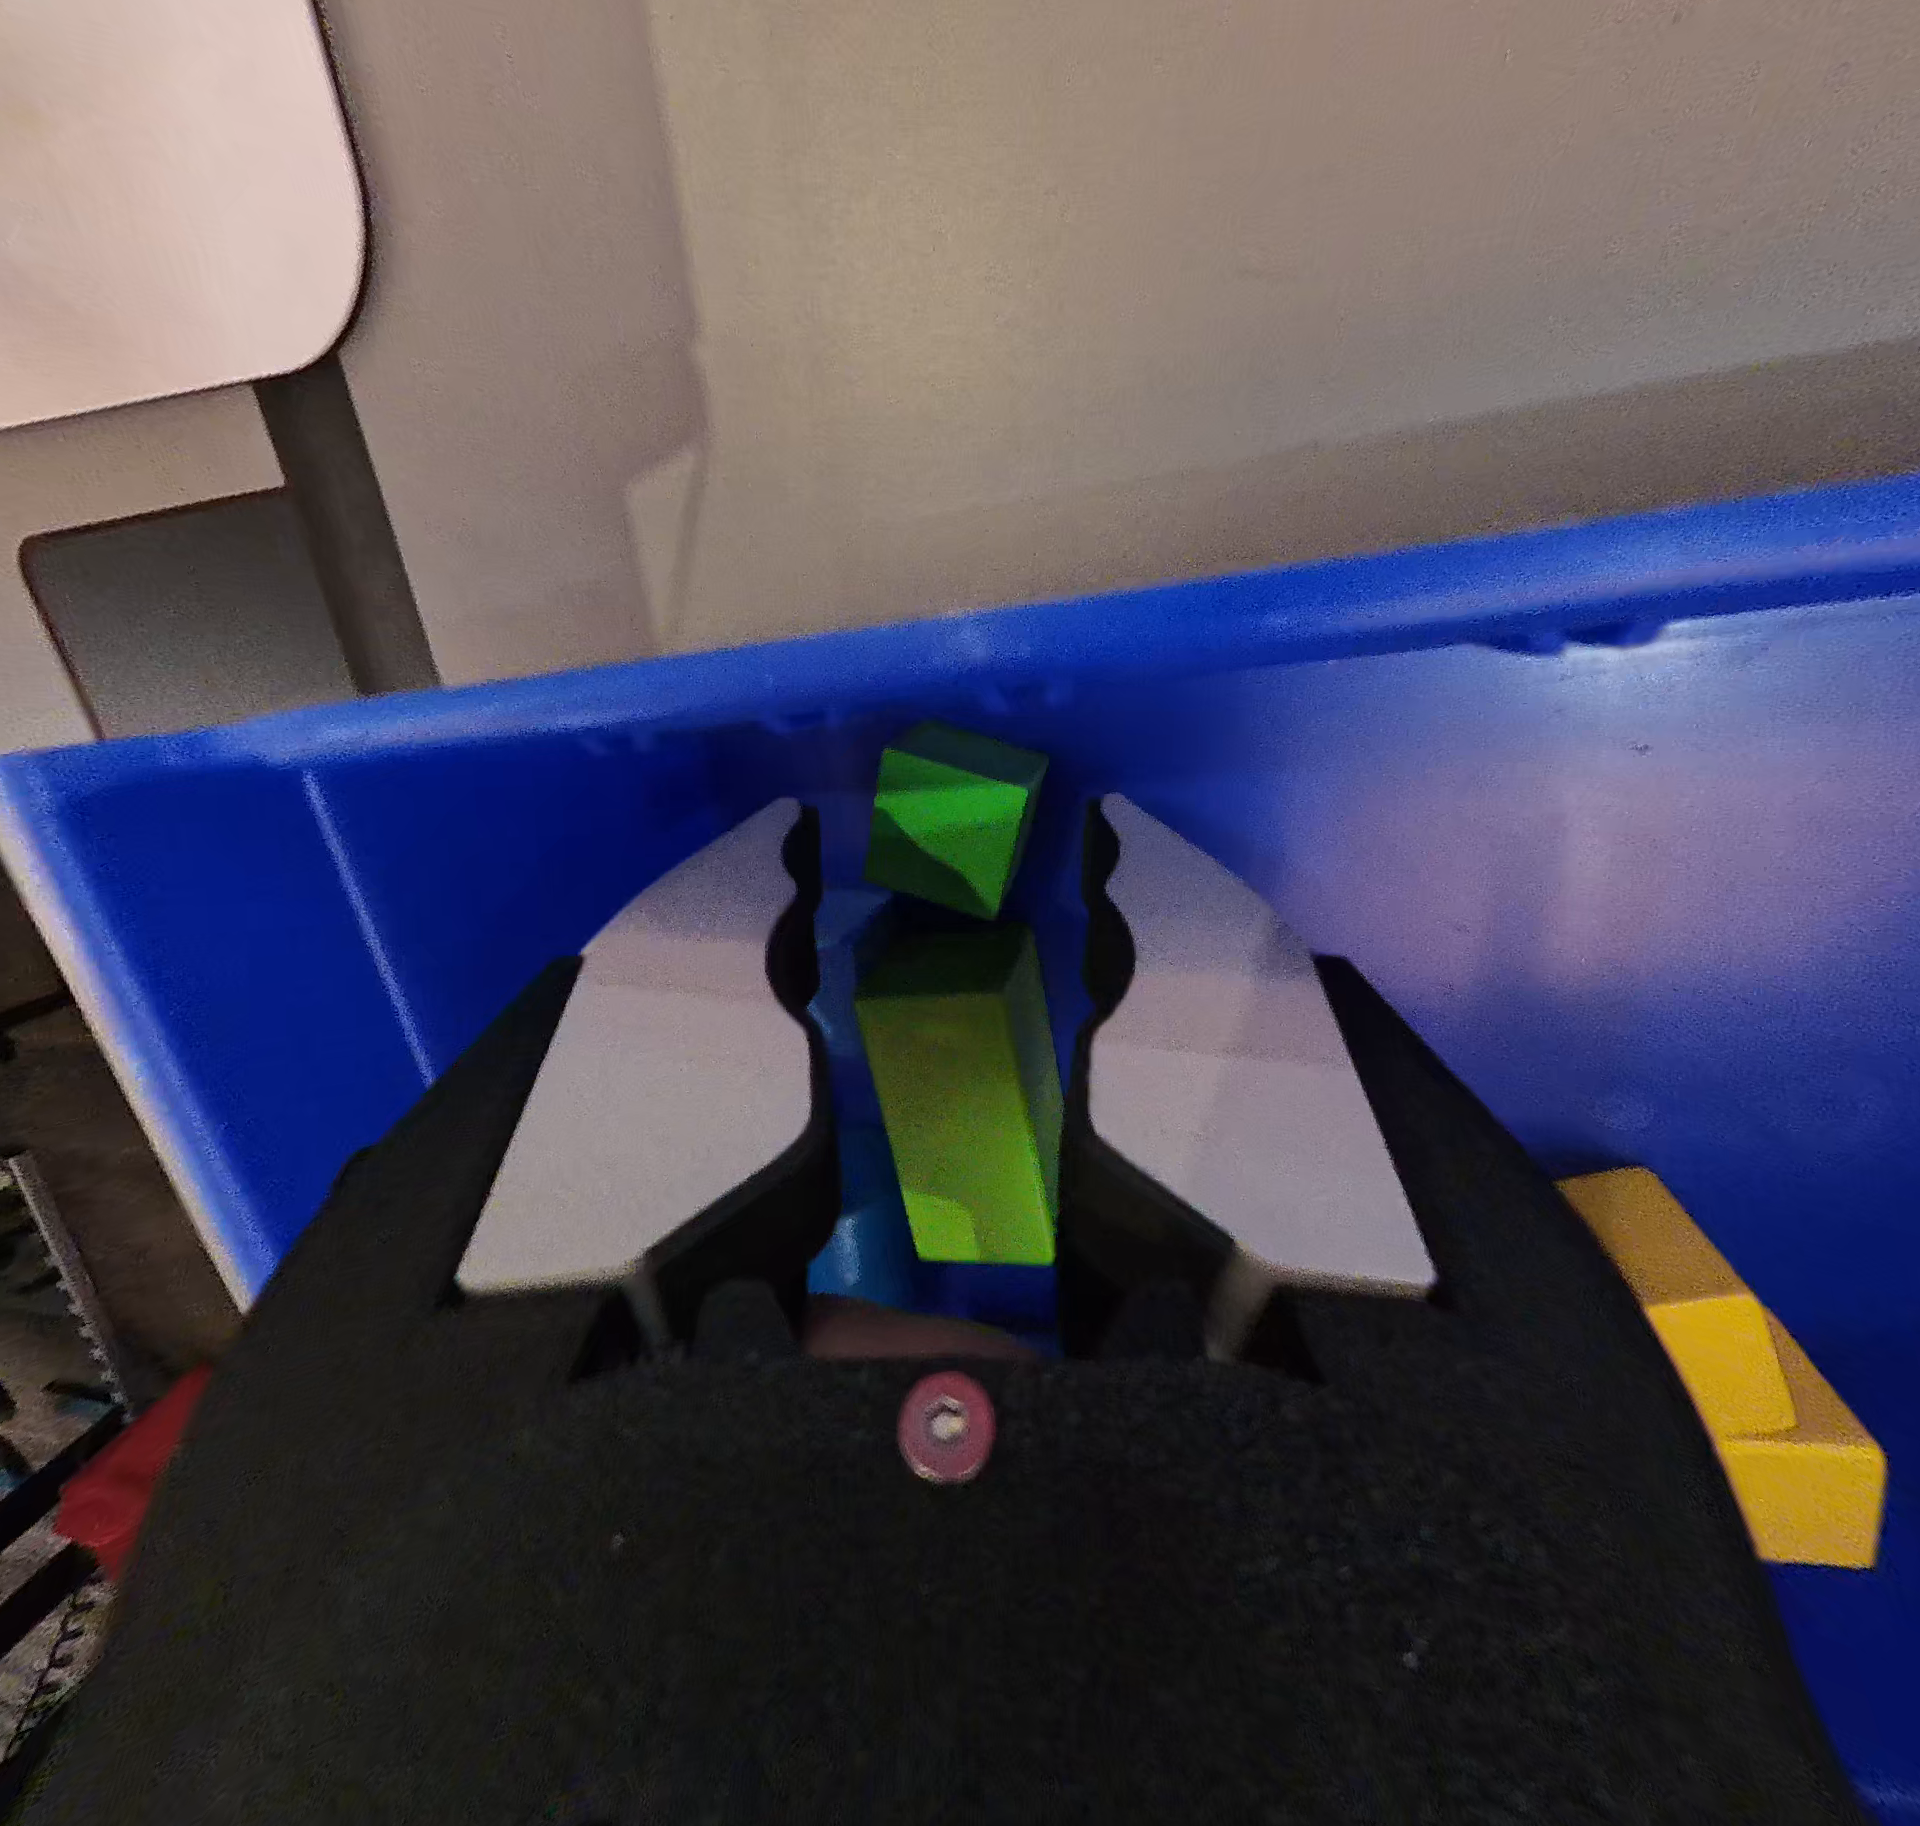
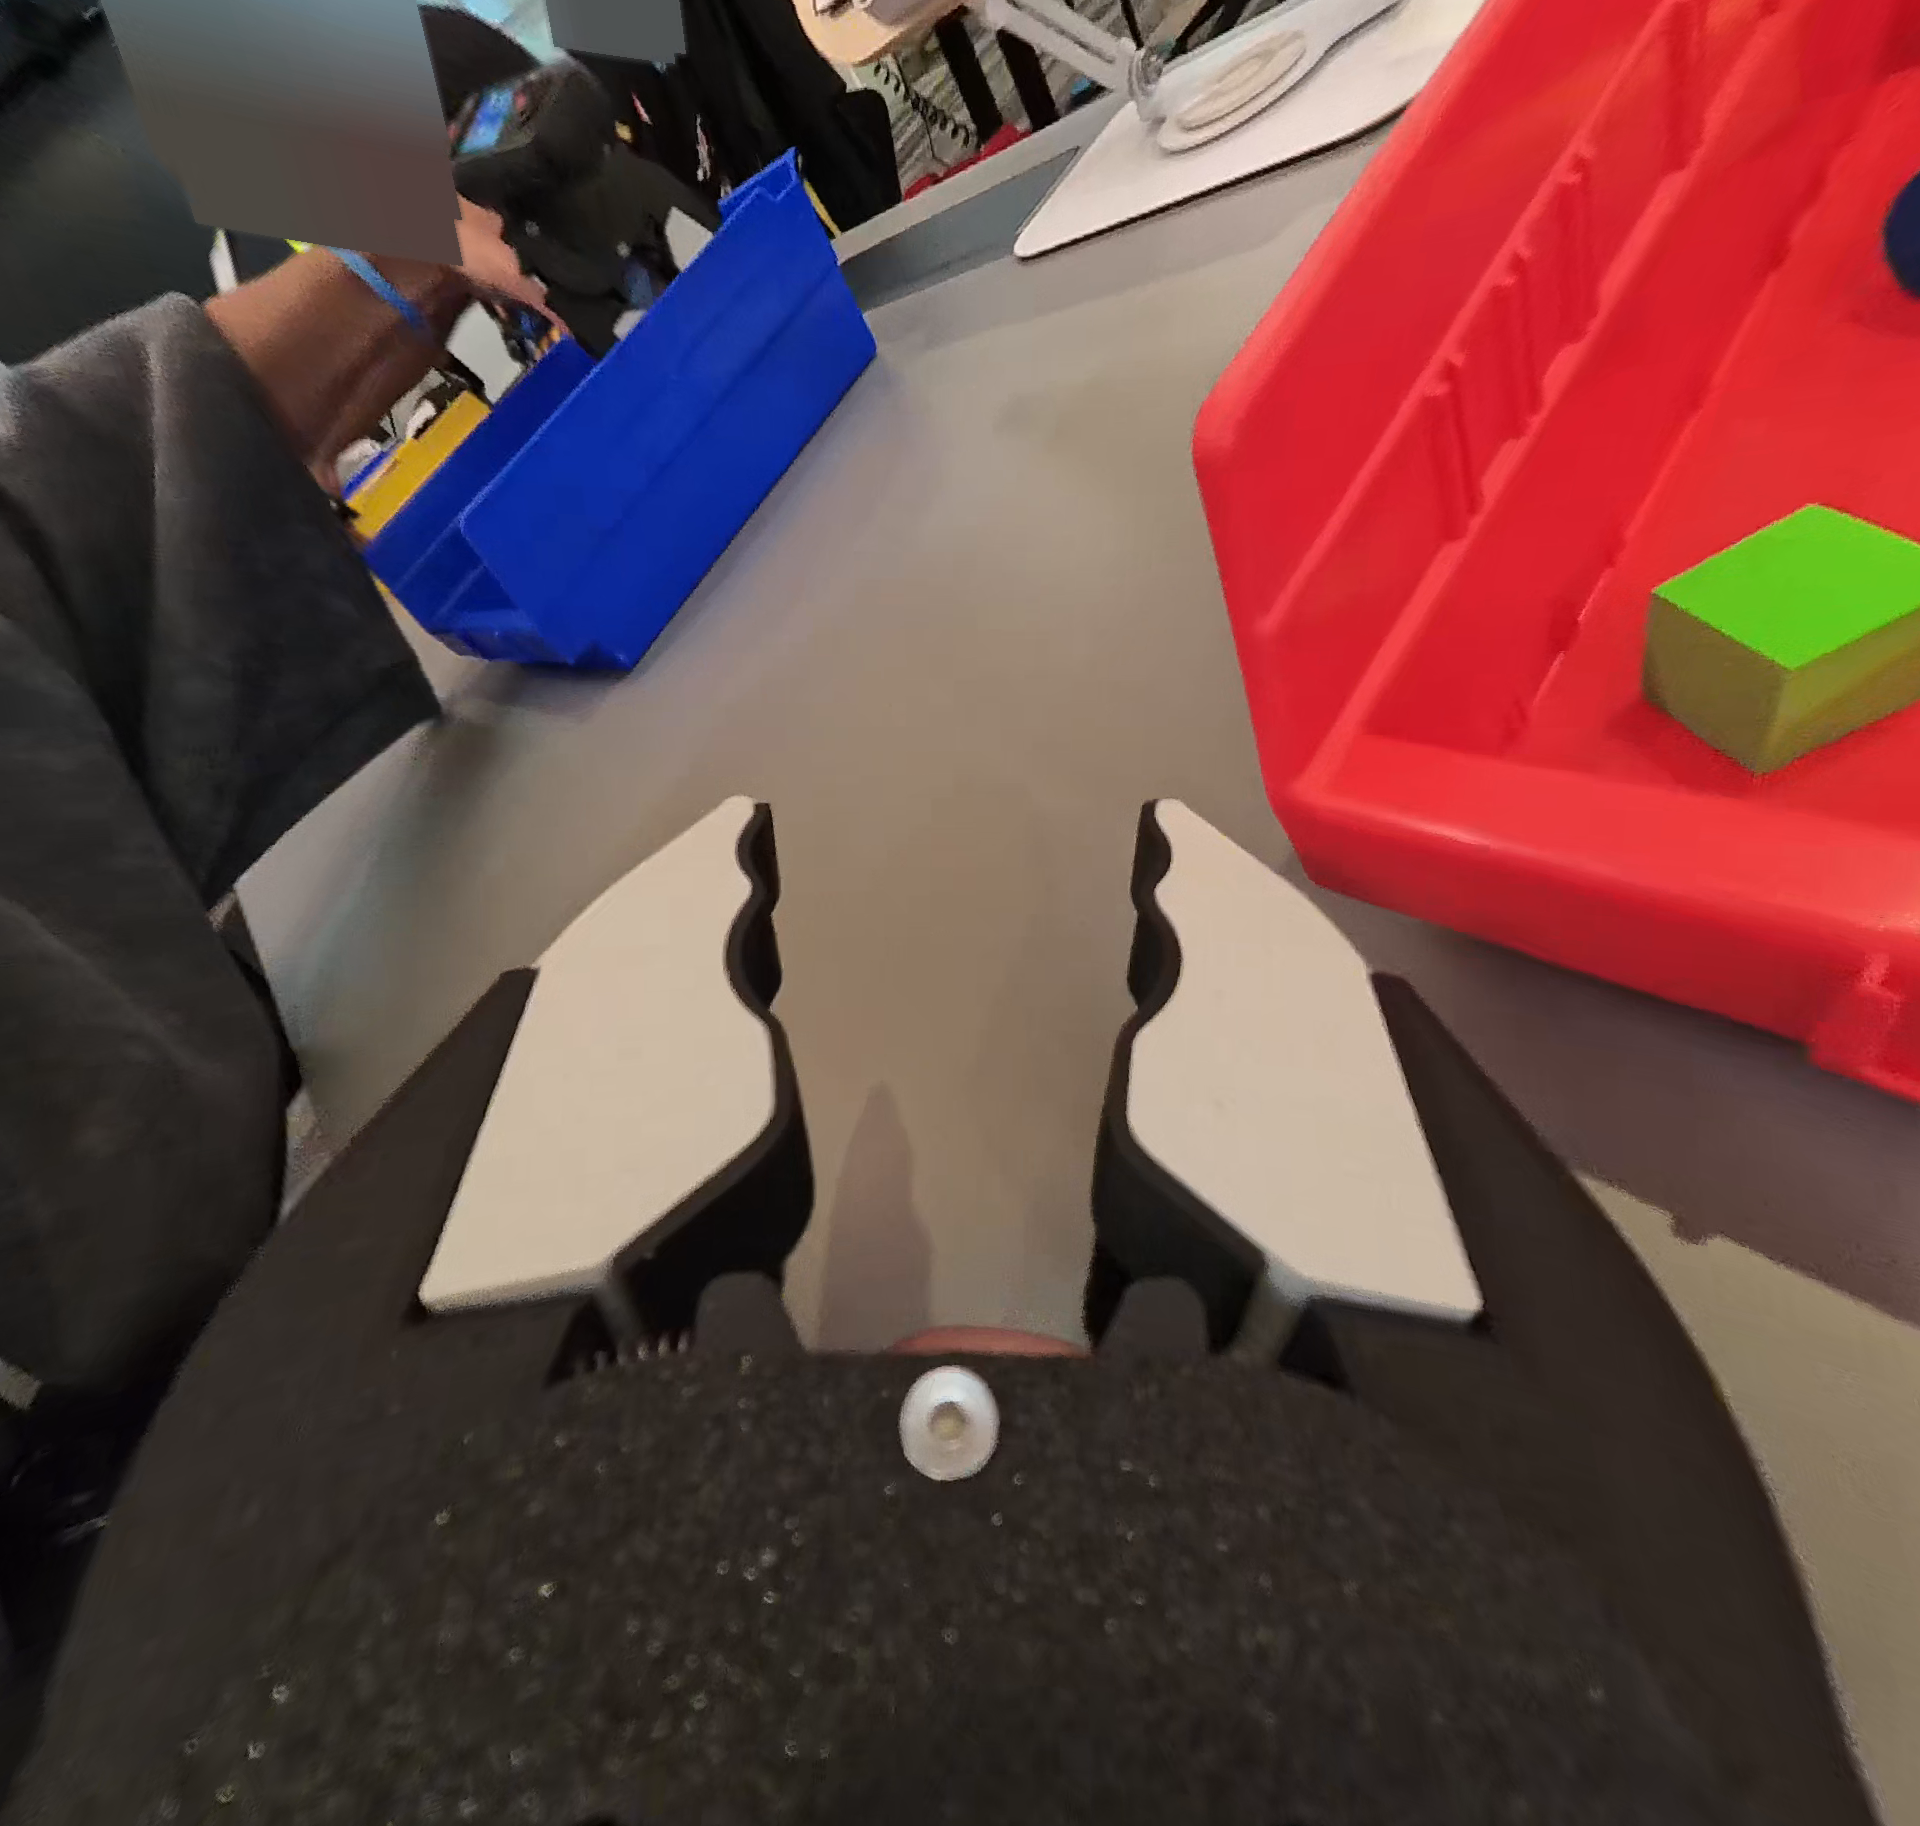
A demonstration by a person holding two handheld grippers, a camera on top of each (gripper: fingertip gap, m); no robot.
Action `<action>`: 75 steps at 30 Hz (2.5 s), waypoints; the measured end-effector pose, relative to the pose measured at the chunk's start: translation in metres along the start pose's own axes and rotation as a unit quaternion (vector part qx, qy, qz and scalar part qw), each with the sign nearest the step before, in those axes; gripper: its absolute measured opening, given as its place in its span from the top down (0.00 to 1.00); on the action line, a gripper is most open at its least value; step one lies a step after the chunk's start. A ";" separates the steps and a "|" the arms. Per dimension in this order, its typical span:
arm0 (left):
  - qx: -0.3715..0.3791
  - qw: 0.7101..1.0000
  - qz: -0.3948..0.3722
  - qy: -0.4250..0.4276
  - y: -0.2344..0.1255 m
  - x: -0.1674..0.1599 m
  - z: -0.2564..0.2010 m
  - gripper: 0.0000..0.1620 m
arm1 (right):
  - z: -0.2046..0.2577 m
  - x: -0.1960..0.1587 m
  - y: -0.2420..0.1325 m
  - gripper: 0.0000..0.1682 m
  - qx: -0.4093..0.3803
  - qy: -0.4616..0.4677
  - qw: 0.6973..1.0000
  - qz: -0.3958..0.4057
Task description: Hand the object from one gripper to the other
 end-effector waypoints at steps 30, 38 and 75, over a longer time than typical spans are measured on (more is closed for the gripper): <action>0.335 0.839 -0.427 -0.041 -0.190 0.198 -0.158 0.82 | 0.134 0.070 0.079 0.57 0.254 -0.012 0.954 0.157; 0.329 0.845 -0.421 -0.030 -0.166 0.274 -0.174 0.82 | 0.186 0.041 0.105 0.59 0.470 0.175 0.821 0.272; 0.080 0.797 -0.465 -0.378 -0.072 0.273 -0.269 0.73 | -0.203 0.233 0.056 0.83 -0.432 -0.056 0.846 0.305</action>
Point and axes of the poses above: each gripper's, where its closed fingertips meet, y out along the fingers, x out of its top, z = x × y across the jaws, the point moved 6 cm from there along -y, back along the fingers, and after that the axes turned 12 degrees about y, right-handed, at the moved point
